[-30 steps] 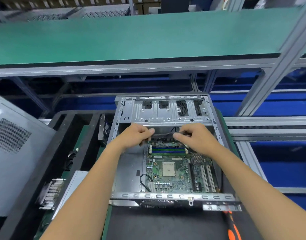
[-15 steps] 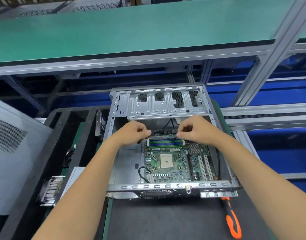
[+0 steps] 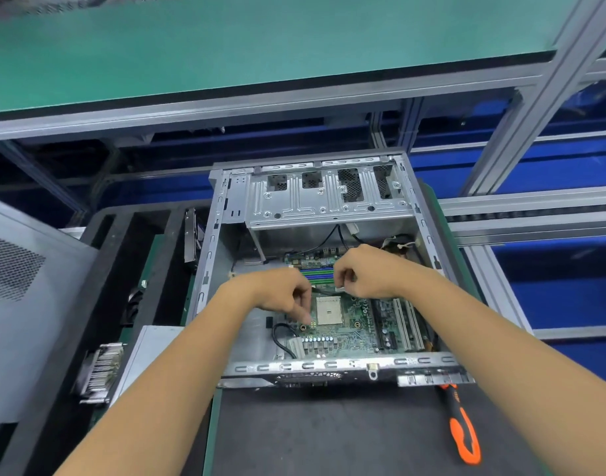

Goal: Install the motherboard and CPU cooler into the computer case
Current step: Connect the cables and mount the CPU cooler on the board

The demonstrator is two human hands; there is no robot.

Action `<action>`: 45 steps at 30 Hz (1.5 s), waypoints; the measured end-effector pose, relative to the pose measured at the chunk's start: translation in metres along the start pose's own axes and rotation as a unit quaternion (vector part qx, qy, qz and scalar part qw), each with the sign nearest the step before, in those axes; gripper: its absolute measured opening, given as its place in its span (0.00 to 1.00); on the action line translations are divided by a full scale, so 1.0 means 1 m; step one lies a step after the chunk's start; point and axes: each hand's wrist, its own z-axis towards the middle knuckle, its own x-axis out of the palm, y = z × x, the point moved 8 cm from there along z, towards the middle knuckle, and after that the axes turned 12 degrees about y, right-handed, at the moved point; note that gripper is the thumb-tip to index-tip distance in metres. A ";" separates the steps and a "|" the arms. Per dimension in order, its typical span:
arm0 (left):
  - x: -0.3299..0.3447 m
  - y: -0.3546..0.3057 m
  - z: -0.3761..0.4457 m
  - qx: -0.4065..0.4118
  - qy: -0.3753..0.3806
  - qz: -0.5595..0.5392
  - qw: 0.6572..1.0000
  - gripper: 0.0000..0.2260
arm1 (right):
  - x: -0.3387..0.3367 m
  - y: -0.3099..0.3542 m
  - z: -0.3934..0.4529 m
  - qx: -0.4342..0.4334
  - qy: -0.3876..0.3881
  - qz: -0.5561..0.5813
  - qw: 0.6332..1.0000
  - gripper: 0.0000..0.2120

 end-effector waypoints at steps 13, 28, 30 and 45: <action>0.023 0.014 0.011 -0.031 0.085 -0.013 0.996 0.06 | 0.008 -0.003 -0.001 0.019 0.031 -0.003 0.999 0.08; -0.035 0.034 0.001 -0.094 -0.210 0.048 0.972 0.09 | 0.021 0.002 0.002 0.011 0.068 -0.005 0.998 0.13; -0.036 0.038 -0.001 -0.107 -0.218 0.049 0.969 0.07 | 0.023 -0.001 0.003 0.019 0.070 -0.005 0.997 0.12; -0.028 0.036 0.009 -0.100 -0.185 0.071 0.975 0.10 | 0.026 -0.012 0.004 0.067 0.074 0.002 0.995 0.10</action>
